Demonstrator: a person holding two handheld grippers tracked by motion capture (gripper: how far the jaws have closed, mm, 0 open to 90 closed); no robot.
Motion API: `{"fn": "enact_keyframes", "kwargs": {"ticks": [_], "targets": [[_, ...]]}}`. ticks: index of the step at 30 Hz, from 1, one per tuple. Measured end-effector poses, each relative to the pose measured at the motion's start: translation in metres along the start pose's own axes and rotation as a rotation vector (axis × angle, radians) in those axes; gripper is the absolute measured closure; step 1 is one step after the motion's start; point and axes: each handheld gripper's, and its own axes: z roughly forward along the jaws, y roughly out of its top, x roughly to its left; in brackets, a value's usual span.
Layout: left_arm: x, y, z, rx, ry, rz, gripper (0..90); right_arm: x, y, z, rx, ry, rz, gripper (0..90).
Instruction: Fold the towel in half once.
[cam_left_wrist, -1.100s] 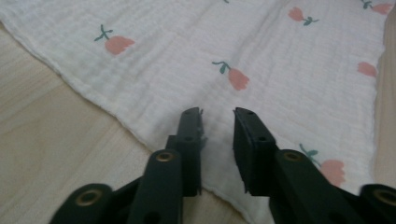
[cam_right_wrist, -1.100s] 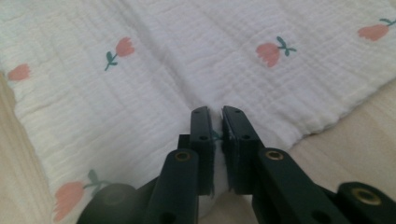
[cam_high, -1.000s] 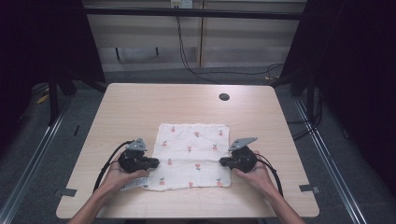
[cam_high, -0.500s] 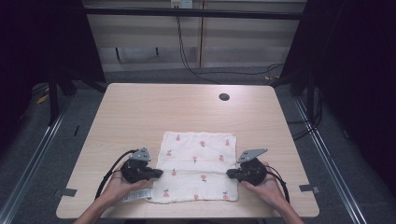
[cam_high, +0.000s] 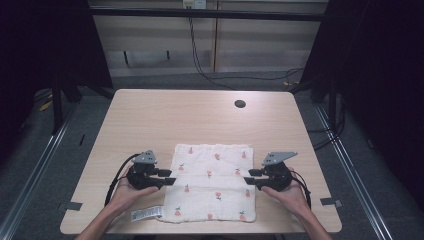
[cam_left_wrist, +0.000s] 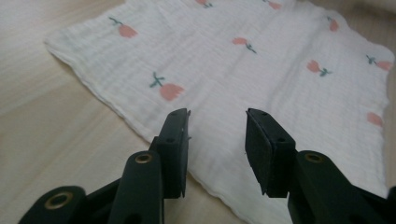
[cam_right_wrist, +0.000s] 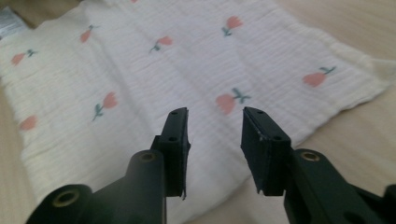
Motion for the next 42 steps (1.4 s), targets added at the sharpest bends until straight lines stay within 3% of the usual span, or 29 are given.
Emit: {"fn": "enact_keyframes", "kwargs": {"ticks": [2, 6, 11, 14, 19, 22, 24, 26, 30, 33, 42], "targets": [[0.006, 0.003, 0.002, 0.020, 0.023, -0.003, 58.8, -0.008, 0.004, 0.000, -0.010, -0.024, 0.007, 60.1], [0.012, 0.010, 0.004, 0.002, 0.034, -0.022, 58.7, -0.025, 0.012, 0.003, -0.026, -0.071, 0.016, 61.7], [0.017, 0.019, 0.004, -0.009, 0.039, -0.007, 67.3, -0.042, 0.022, 0.009, -0.020, -0.114, 0.033, 60.9], [0.021, 0.027, 0.002, -0.029, 0.060, -0.011, 67.4, -0.053, 0.029, 0.011, -0.032, -0.121, 0.047, 60.7], [0.037, 0.039, 0.002, -0.085, 0.077, -0.057, 67.7, -0.066, 0.041, 0.017, -0.043, -0.124, 0.047, 57.6], [0.044, 0.045, 0.007, -0.092, 0.065, -0.069, 66.9, -0.077, 0.045, 0.020, -0.039, -0.136, 0.056, 53.4], [0.047, 0.049, 0.009, -0.093, 0.090, -0.069, 66.5, -0.083, 0.047, 0.024, -0.018, -0.157, 0.060, 52.8], [0.050, 0.050, 0.012, -0.090, 0.082, -0.079, 66.2, -0.091, 0.048, 0.026, -0.014, -0.158, 0.063, 53.0], [0.052, 0.049, 0.019, -0.066, 0.111, -0.066, 65.4, -0.096, 0.045, 0.037, 0.027, -0.150, 0.077, 54.8], [0.056, 0.048, 0.023, -0.050, 0.117, -0.078, 65.2, -0.098, 0.042, 0.048, 0.076, -0.178, 0.080, 55.6], [0.069, 0.042, 0.039, -0.048, 0.139, -0.130, 59.7, -0.101, 0.039, 0.059, 0.081, -0.186, 0.091, 59.7]]}}
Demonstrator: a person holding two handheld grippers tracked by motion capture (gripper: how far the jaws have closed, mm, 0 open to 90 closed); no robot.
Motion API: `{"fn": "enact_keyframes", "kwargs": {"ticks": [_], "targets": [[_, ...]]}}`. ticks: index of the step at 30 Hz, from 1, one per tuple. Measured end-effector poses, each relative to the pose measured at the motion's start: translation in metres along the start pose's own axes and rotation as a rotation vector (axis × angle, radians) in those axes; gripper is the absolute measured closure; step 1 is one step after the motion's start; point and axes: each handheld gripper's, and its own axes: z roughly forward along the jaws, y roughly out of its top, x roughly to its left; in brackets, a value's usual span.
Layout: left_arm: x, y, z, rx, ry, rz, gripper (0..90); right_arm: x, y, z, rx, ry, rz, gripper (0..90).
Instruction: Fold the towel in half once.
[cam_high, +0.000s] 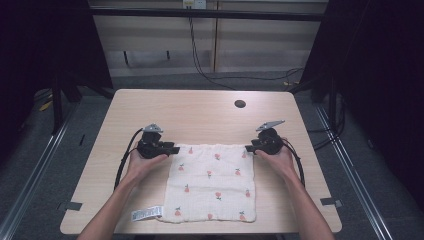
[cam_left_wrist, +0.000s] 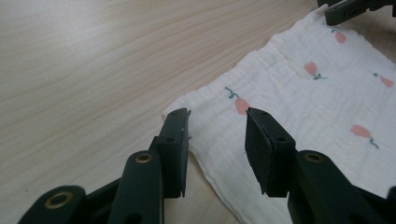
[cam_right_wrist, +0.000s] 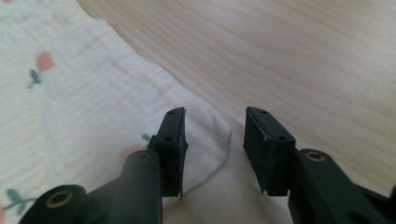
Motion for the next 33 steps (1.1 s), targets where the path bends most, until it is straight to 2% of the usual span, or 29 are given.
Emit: {"fn": "enact_keyframes", "kwargs": {"ticks": [1, 4, 5, 7, 8, 10, 13, 16, 18, 19, 21, 23, 27, 30, 31, 32, 33], "targets": [[0.001, 0.000, 0.002, 0.008, 0.012, 0.004, 59.4, 0.000, -0.001, 0.002, 0.019, -0.011, 0.004, 61.7], [0.005, -0.001, 0.003, 0.019, 0.016, 0.000, 58.1, 0.003, -0.002, 0.003, 0.007, -0.010, 0.028, 71.5], [0.006, -0.001, 0.003, 0.019, 0.018, 0.000, 57.2, 0.003, -0.002, 0.003, -0.007, 0.004, 0.024, 78.3], [0.008, -0.001, 0.004, 0.006, 0.020, -0.010, 56.6, 0.004, -0.002, 0.003, -0.005, 0.015, 0.026, 84.7], [0.009, -0.001, 0.003, -0.005, 0.029, -0.010, 56.7, 0.004, -0.002, 0.002, -0.014, 0.031, 0.045, 86.6], [0.013, 0.001, 0.001, -0.019, 0.028, -0.031, 58.4, 0.002, -0.003, 0.001, -0.034, 0.056, 0.080, 87.3], [0.014, 0.006, 0.003, -0.012, 0.013, -0.016, 60.1, 0.001, -0.003, -0.002, -0.066, 0.079, 0.098, 87.6], [0.015, 0.006, 0.009, 0.000, 0.026, -0.010, 62.1, 0.000, -0.003, -0.006, -0.100, 0.093, 0.111, 87.6], [0.016, 0.005, 0.014, 0.016, 0.039, -0.001, 63.4, 0.001, -0.002, -0.008, -0.110, 0.098, 0.108, 87.5], [0.017, 0.004, 0.018, 0.022, 0.035, -0.011, 63.4, 0.001, -0.002, -0.009, -0.112, 0.103, 0.106, 87.5], [0.018, 0.002, 0.020, 0.011, 0.054, -0.015, 62.5, 0.002, -0.002, -0.010, -0.115, 0.108, 0.091, 87.5], [0.018, 0.003, 0.021, 0.004, 0.044, -0.021, 61.7, 0.001, -0.002, -0.011, -0.119, 0.108, 0.087, 87.5], [0.012, 0.006, 0.025, 0.029, 0.044, 0.020, 62.1, 0.000, -0.001, -0.014, -0.143, 0.130, 0.094, 87.5], [0.007, 0.008, 0.029, 0.039, 0.023, 0.044, 69.5, 0.001, 0.000, -0.015, -0.150, 0.133, 0.089, 87.5], [0.006, 0.008, 0.030, 0.041, 0.017, 0.048, 74.7, 0.001, 0.001, -0.016, -0.148, 0.134, 0.090, 87.4], [0.003, 0.009, 0.031, 0.053, 0.041, 0.070, 78.7, 0.002, 0.001, -0.016, -0.145, 0.132, 0.087, 87.4], [0.004, 0.010, 0.032, 0.058, 0.018, 0.053, 83.7, 0.002, 0.001, -0.016, -0.148, 0.135, 0.086, 87.5]]}}
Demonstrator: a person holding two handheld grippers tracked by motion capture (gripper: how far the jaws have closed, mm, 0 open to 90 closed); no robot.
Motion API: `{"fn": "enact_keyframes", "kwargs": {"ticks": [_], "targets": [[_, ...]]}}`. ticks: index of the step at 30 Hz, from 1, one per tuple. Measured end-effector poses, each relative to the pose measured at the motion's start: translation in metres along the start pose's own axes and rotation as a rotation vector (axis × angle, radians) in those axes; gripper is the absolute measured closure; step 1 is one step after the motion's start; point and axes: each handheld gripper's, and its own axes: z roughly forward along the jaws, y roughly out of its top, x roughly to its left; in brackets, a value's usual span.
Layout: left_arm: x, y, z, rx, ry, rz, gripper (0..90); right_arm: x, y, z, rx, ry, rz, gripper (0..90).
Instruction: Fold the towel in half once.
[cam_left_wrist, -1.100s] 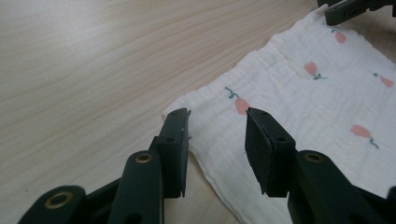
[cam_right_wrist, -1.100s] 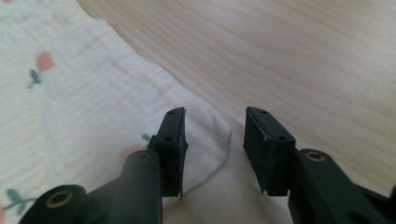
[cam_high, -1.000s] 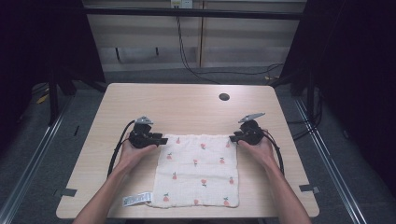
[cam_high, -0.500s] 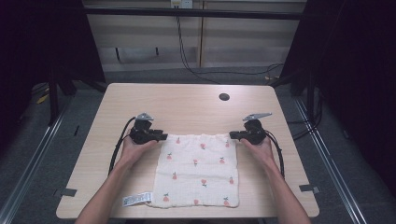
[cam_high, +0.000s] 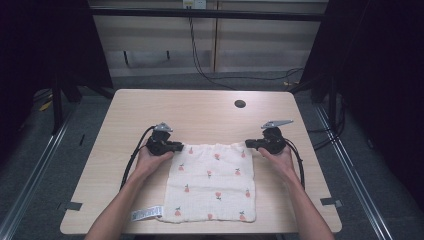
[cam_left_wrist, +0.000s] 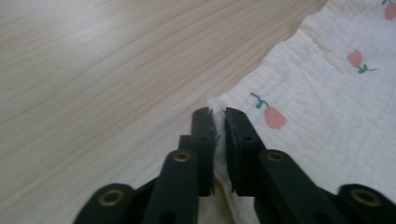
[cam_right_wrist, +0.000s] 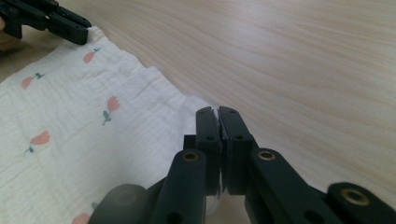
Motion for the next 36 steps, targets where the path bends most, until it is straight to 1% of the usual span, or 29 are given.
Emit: {"fn": "enact_keyframes", "kwargs": {"ticks": [1, 3, 4, 5, 7, 10, 11, 13, 14, 15, 18, 19, 22, 24, 25, 26, 27, 28, 30, 31, 33, 36], "targets": [[0.002, -0.002, 0.001, -0.012, -0.035, -0.031, 85.2, 0.000, 0.000, 0.000, -0.003, 0.004, 0.002, 87.6], [0.004, -0.004, 0.001, -0.032, -0.038, -0.045, 87.0, 0.000, 0.001, -0.001, -0.004, 0.008, -0.002, 87.7], [0.005, -0.004, 0.000, -0.025, -0.027, -0.041, 87.1, 0.000, 0.001, -0.002, -0.009, 0.013, -0.002, 87.9], [0.005, -0.003, -0.002, -0.027, -0.026, -0.036, 87.2, 0.000, 0.001, -0.002, -0.010, 0.016, -0.002, 87.9], [0.004, -0.001, -0.008, -0.055, -0.040, -0.043, 87.3, 0.000, 0.002, -0.005, -0.014, 0.019, 0.001, 88.0], [0.001, 0.005, -0.016, -0.078, -0.050, -0.032, 87.3, 0.000, 0.006, -0.010, -0.034, 0.036, 0.012, 88.0], [-0.001, 0.007, -0.020, -0.089, -0.047, -0.023, 87.2, -0.001, 0.007, -0.011, -0.044, 0.037, 0.007, 88.0], [-0.004, 0.009, -0.028, -0.114, -0.063, -0.025, 87.2, 0.000, 0.011, -0.017, -0.062, 0.043, 0.006, 88.0], [-0.008, 0.011, -0.035, -0.131, -0.059, -0.014, 87.2, 0.001, 0.012, -0.019, -0.067, 0.045, 0.009, 88.0], [-0.009, 0.011, -0.039, -0.135, -0.064, -0.005, 87.2, 0.002, 0.013, -0.024, -0.081, 0.047, 0.001, 88.1], [-0.014, 0.013, -0.049, -0.143, -0.058, 0.018, 87.2, 0.003, 0.016, -0.030, -0.094, 0.047, 0.004, 88.1], [-0.015, 0.014, -0.052, -0.149, -0.063, 0.024, 87.2, 0.003, 0.016, -0.031, -0.100, 0.047, 0.000, 88.1], [-0.017, 0.021, -0.058, -0.176, -0.070, 0.026, 87.2, 0.003, 0.021, -0.036, -0.109, 0.045, 0.006, 88.2], [-0.015, 0.026, -0.060, -0.201, -0.071, 0.021, 87.2, 0.002, 0.025, -0.038, -0.114, 0.036, -0.004, 88.2], [-0.015, 0.028, -0.060, -0.210, -0.074, 0.016, 87.2, 0.002, 0.027, -0.039, -0.123, 0.035, -0.001, 88.1], [-0.014, 0.030, -0.059, -0.213, -0.072, 0.014, 87.2, 0.001, 0.030, -0.040, -0.131, 0.034, -0.005, 88.1], [-0.014, 0.030, -0.060, -0.207, -0.061, 0.020, 87.2, 0.001, 0.032, -0.042, -0.139, 0.035, -0.004, 88.2], [-0.014, 0.030, -0.060, -0.202, -0.054, 0.029, 87.1, 0.001, 0.034, -0.043, -0.143, 0.035, -0.004, 88.2], [-0.015, 0.024, -0.062, -0.204, -0.071, 0.026, 87.1, 0.001, 0.032, -0.044, -0.154, 0.047, 0.005, 88.2], [-0.017, 0.020, -0.064, -0.202, -0.073, 0.028, 87.1, 0.002, 0.030, -0.044, -0.151, 0.056, 0.001, 88.2], [-0.019, 0.013, -0.066, -0.194, -0.075, 0.031, 87.1, 0.005, 0.023, -0.045, -0.165, 0.074, 0.001, 88.3], [-0.021, 0.007, -0.071, -0.200, -0.088, 0.029, 87.1, 0.011, 0.016, -0.047, -0.178, 0.076, -0.012, 88.4]]}}
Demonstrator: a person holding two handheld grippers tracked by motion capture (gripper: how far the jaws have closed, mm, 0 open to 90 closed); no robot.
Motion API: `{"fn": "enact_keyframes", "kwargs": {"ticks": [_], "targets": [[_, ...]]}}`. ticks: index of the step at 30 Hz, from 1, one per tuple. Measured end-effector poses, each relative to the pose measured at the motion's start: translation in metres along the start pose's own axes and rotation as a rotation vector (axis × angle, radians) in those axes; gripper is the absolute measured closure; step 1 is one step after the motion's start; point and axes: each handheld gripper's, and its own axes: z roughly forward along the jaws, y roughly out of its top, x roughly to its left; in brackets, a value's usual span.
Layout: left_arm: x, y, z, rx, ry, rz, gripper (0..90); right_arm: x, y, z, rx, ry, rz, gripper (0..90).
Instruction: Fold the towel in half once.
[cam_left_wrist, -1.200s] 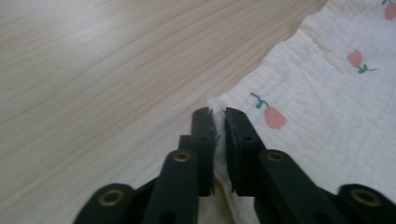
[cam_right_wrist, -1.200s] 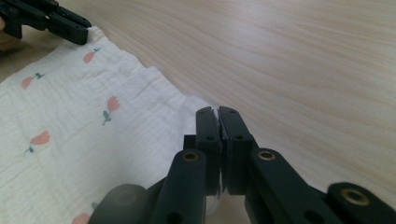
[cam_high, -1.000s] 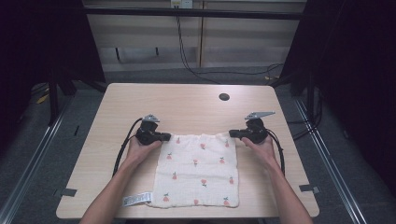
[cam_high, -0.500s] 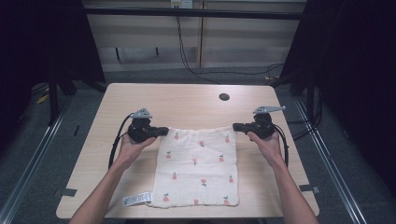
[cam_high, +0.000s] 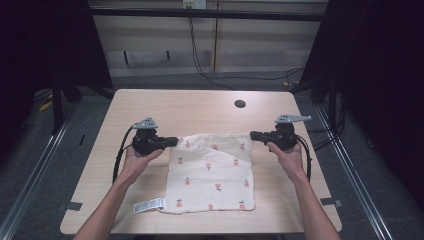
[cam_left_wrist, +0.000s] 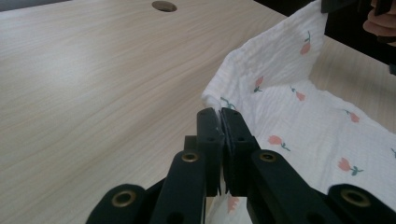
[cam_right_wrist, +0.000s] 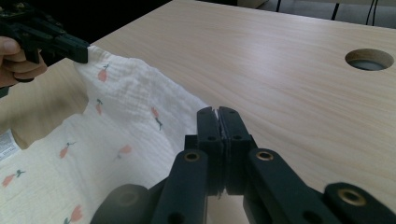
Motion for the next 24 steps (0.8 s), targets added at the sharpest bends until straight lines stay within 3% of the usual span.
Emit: {"fn": "enact_keyframes", "kwargs": {"ticks": [9, 13, 17, 19, 22, 24], "targets": [[-0.019, 0.006, -0.018, -0.041, -0.049, 0.045, 87.1, 0.017, 0.001, -0.018, 0.012, 0.044, -0.044, 88.4], [-0.024, 0.007, -0.025, -0.050, -0.049, 0.056, 87.1, 0.023, 0.004, -0.026, 0.012, 0.054, -0.063, 88.3], [-0.030, 0.003, -0.029, -0.035, -0.047, 0.074, 87.1, 0.030, 0.002, -0.032, 0.036, 0.062, -0.082, 88.3], [-0.034, -0.003, -0.030, -0.030, -0.023, 0.090, 87.0, 0.033, -0.001, -0.034, 0.043, 0.066, -0.089, 88.3], [-0.036, -0.011, -0.028, 0.002, -0.028, 0.100, 87.0, 0.039, -0.007, -0.038, 0.050, 0.074, -0.098, 88.3], [-0.036, -0.013, -0.031, -0.010, -0.038, 0.086, 87.0, 0.045, -0.010, -0.039, 0.053, 0.083, -0.104, 88.3]]}}
